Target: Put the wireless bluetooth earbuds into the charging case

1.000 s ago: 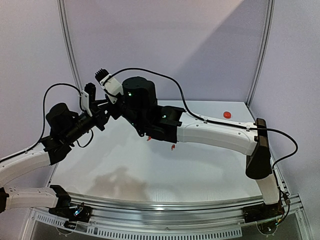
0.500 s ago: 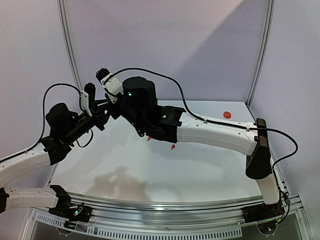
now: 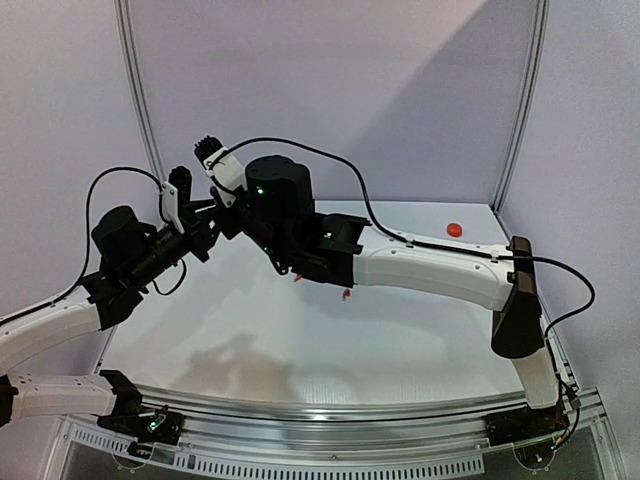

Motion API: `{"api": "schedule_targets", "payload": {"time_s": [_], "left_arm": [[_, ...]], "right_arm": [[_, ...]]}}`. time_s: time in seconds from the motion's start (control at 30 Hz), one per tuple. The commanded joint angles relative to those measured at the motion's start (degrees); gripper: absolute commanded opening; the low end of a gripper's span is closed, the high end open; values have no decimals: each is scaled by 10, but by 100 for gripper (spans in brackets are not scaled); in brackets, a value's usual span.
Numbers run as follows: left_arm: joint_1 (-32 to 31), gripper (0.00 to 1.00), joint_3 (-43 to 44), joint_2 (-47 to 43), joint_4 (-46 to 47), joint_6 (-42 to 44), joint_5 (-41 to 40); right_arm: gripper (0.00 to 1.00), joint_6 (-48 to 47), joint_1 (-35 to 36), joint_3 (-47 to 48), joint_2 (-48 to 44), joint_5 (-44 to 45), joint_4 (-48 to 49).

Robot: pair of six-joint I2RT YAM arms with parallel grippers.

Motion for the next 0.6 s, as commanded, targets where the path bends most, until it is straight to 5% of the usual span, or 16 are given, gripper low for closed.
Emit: {"api": "schedule_targets", "payload": {"time_s": [0.0,0.57], "left_arm": [[8,0,8,-7,59,2,-4],[9,0,3,-8,66,7,-10]], "right_arm": [[2,19,-6,-24,0,9,-33],[0,93,-20,-90,-46,-15,4]]}}
